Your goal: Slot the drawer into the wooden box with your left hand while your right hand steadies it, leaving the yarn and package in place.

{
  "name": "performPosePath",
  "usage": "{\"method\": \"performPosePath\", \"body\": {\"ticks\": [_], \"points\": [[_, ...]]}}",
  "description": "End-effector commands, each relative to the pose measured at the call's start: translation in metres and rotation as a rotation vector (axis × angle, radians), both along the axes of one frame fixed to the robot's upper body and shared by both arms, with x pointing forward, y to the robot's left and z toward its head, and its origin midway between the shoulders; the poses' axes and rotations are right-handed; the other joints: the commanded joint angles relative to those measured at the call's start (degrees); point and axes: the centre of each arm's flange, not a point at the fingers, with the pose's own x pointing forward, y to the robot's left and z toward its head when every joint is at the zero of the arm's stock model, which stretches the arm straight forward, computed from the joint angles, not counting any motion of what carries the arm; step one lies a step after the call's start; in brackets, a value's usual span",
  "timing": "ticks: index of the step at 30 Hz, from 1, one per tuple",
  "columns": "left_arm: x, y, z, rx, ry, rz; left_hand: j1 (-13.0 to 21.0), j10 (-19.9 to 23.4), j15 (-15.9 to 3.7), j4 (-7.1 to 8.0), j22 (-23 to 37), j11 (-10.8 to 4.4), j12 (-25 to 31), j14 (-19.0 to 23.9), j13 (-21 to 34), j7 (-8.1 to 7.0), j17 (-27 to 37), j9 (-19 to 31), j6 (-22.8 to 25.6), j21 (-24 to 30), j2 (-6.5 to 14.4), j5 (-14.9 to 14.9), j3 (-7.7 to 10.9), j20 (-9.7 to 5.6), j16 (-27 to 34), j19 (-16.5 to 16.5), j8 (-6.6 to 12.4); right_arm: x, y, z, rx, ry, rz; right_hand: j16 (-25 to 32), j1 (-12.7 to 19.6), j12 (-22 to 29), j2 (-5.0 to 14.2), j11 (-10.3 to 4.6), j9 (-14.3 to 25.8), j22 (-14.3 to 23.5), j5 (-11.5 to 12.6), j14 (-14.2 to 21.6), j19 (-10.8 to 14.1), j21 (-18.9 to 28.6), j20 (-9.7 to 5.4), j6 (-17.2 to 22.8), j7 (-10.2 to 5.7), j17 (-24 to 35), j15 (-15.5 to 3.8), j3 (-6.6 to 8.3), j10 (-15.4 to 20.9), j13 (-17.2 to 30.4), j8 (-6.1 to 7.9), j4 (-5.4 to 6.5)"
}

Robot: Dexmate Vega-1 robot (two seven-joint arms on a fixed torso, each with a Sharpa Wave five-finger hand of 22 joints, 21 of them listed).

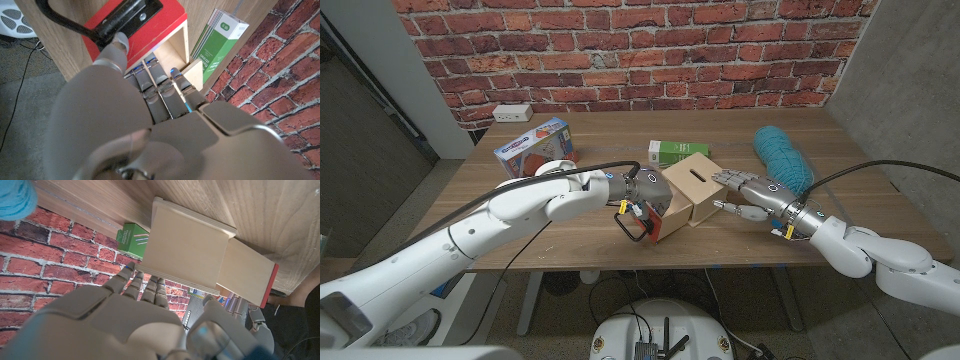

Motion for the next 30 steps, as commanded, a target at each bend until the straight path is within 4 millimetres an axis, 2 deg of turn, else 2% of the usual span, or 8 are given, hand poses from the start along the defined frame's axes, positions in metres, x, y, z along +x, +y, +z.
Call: {"method": "performPosePath", "body": {"ticks": [1,15,30], "points": [[0.001,-0.002,-0.005,-0.012,-0.018,-0.011,2.8,1.8,-2.55,0.09,0.2,-1.3,0.2,0.7,0.4,0.69,0.1,0.7,1.7,0.4,3.1,0.4,-0.33,-9.29,0.3,0.6,0.33,0.002,-0.002,-0.001,0.002,0.001,-0.007,-0.1,-0.1,0.2,2.9,0.07,0.2,0.2,-0.3,0.7,0.3,0.3,-3.58,0.7,0.14,0.2,-1.96,0.41,0.6,0.2,0.04,0.02],[-0.001,0.0,-0.017,-0.05,-0.046,-0.008,2.9,2.3,-2.54,0.13,0.2,-1.29,0.3,1.1,0.4,0.7,0.1,0.6,2.1,0.4,3.0,0.4,-0.57,-9.29,0.3,0.9,0.26,0.007,-0.005,-0.001,0.002,0.006,-0.014,-0.1,-0.1,0.2,2.92,0.19,0.2,0.2,-0.4,0.7,0.5,0.3,-3.56,0.8,0.16,0.2,-1.94,0.53,0.6,0.2,0.03,0.04],[0.0,-0.002,-0.013,-0.081,-0.072,-0.01,3.1,2.3,-2.55,0.11,0.2,-1.34,0.2,1.3,0.4,0.65,0.1,0.6,2.3,0.4,2.9,0.4,-0.78,-9.33,0.3,1.0,0.14,0.011,-0.007,0.001,0.005,0.014,-0.017,-0.1,-0.1,0.3,2.96,0.2,0.2,0.2,-0.4,0.9,0.7,0.4,-3.58,1.0,0.2,0.3,-1.93,0.63,0.9,0.2,0.04,0.04]]}}
